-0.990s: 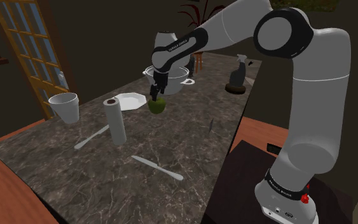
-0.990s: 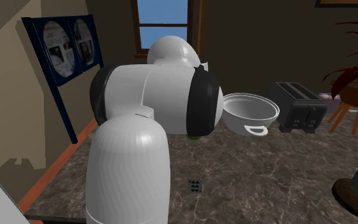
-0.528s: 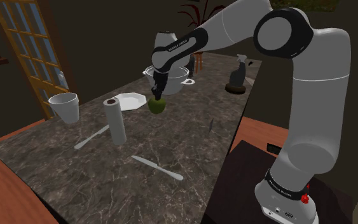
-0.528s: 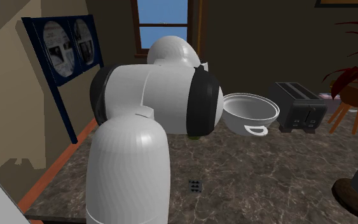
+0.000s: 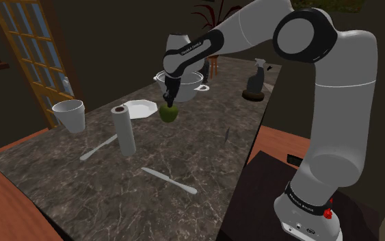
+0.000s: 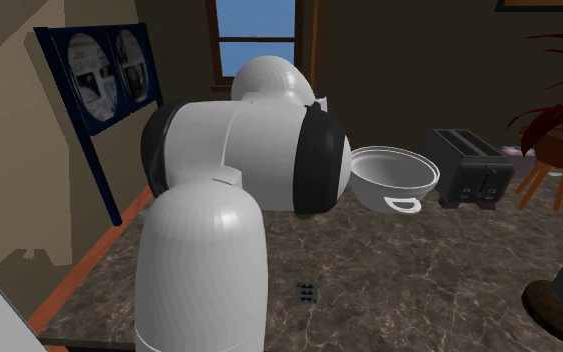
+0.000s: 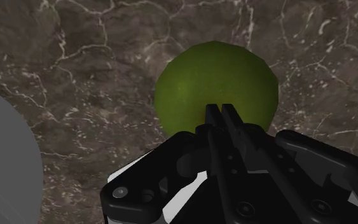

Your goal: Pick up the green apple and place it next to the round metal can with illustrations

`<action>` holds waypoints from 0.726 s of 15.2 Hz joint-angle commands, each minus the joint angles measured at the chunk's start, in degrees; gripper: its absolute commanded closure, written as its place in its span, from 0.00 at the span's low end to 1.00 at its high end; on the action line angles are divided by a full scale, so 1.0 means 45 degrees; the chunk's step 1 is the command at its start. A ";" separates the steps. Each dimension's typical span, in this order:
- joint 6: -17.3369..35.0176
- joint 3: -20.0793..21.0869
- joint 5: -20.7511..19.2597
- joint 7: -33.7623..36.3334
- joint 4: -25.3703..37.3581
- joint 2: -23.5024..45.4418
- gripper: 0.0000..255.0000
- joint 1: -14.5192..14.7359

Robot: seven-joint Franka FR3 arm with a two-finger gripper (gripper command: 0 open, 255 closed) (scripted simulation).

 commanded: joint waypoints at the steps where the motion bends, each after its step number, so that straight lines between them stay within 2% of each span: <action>1: -0.0230 -0.0003 -0.0004 0.0001 0.0114 -0.0115 1.00 -0.0003; 11: -0.1754 -0.0011 -0.0031 0.0041 0.1091 -0.0662 1.00 -0.0002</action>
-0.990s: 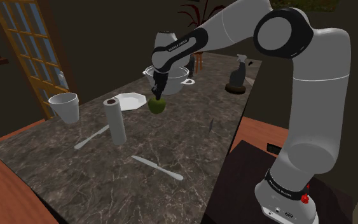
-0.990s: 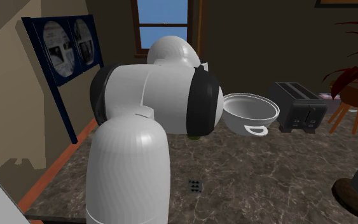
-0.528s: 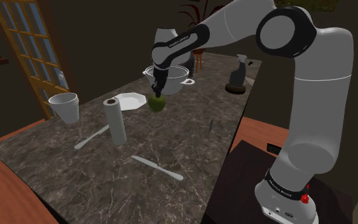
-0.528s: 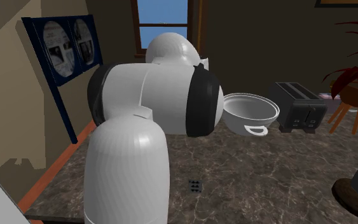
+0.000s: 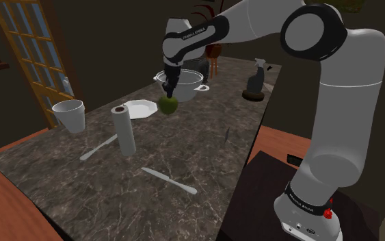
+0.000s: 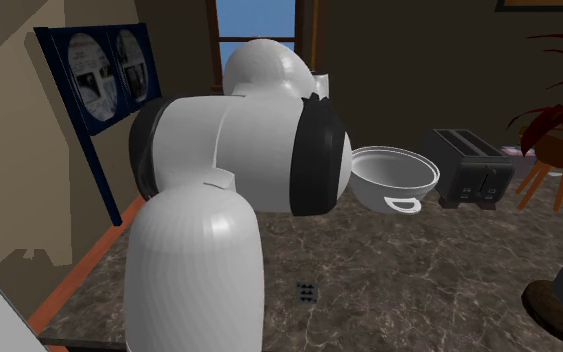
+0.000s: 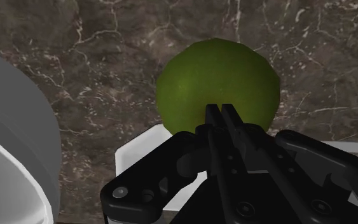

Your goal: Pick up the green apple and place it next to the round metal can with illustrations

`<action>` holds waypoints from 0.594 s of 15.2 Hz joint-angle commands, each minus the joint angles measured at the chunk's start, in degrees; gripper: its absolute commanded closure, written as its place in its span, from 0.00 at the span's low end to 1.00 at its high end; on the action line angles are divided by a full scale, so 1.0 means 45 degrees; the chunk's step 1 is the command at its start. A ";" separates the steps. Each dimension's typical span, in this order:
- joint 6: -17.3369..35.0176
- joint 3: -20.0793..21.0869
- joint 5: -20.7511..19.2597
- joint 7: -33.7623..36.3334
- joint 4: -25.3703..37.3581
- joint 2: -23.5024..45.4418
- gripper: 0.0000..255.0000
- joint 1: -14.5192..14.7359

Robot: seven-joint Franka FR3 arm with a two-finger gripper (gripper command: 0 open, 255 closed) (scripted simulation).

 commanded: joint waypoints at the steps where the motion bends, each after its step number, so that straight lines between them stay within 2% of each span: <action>1: -0.0353 -0.0007 0.0001 -0.0011 0.0272 -0.0079 1.00 -0.0013; 9: -0.1635 -0.0011 -0.0016 0.0018 0.1313 -0.0320 1.00 -0.0014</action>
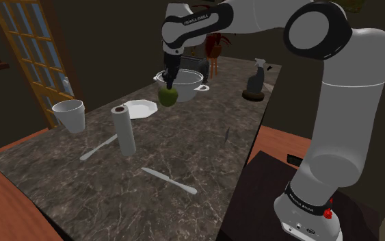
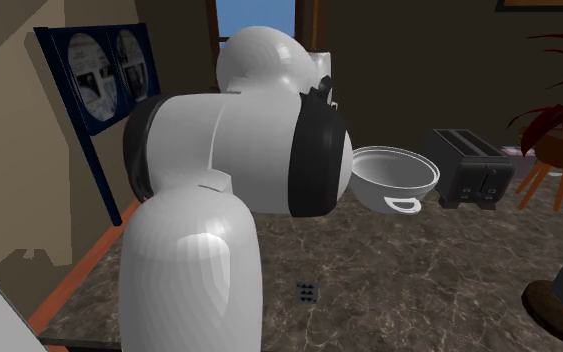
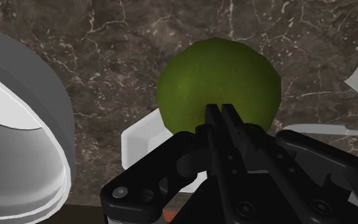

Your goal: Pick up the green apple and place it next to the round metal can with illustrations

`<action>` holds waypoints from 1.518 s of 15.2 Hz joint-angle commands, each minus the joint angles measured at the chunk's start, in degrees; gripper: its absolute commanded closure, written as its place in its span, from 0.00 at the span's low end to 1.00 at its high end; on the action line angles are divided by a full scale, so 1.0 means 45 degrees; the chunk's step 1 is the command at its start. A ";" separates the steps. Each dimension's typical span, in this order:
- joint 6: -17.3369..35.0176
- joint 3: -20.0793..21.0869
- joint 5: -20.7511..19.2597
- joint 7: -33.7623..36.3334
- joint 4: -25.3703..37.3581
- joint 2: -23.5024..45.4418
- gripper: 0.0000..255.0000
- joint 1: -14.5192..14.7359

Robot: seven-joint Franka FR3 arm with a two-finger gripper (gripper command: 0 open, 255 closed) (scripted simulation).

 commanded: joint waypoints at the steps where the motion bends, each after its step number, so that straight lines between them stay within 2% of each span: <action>1: -0.0355 -0.0002 -0.0004 0.0004 0.0312 -0.0041 1.00 -0.0003; 11: -0.2039 -0.0006 -0.0017 0.0037 0.1980 -0.0057 1.00 -0.0007; 17: -0.1775 -0.0578 0.0365 -0.1650 0.0774 -0.0946 1.00 -0.1033; 23: -0.1747 -0.1236 0.0725 -0.3401 0.0217 -0.1379 1.00 -0.2036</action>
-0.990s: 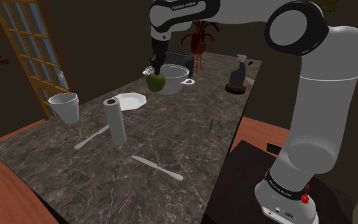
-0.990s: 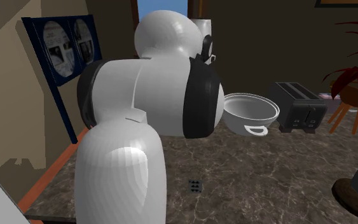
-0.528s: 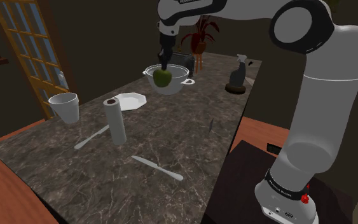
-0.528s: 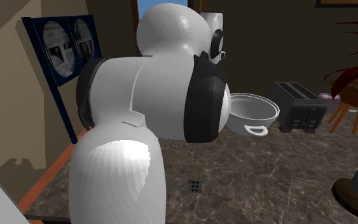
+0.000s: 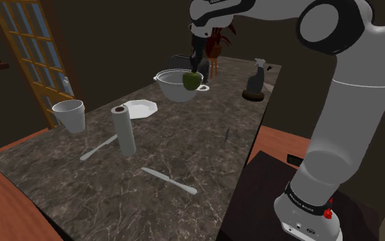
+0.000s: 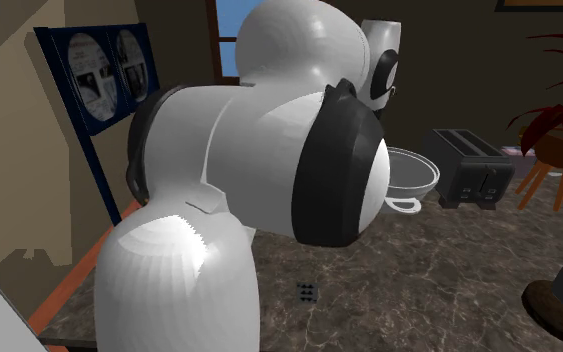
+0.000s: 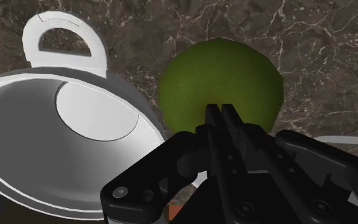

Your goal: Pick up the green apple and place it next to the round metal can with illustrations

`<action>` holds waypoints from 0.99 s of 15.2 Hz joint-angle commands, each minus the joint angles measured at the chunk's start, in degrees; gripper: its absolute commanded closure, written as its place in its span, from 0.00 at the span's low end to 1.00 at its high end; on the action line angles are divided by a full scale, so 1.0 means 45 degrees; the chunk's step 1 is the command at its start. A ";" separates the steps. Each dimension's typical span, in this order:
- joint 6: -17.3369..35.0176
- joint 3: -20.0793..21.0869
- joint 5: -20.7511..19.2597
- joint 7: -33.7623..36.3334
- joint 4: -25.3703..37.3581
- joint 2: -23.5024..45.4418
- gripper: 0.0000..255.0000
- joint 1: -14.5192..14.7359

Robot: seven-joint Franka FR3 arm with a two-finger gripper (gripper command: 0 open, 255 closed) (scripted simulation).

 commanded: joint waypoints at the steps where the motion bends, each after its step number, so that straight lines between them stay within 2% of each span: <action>1: -0.0056 -0.0235 0.0121 -0.0633 -0.0118 -0.0138 1.00 -0.0351; 8: -0.0311 -0.1045 0.0576 -0.2717 0.0107 0.0012 1.00 -0.1547; 15: -0.0849 -0.1798 0.1145 -0.4783 0.1171 0.0792 1.00 -0.2845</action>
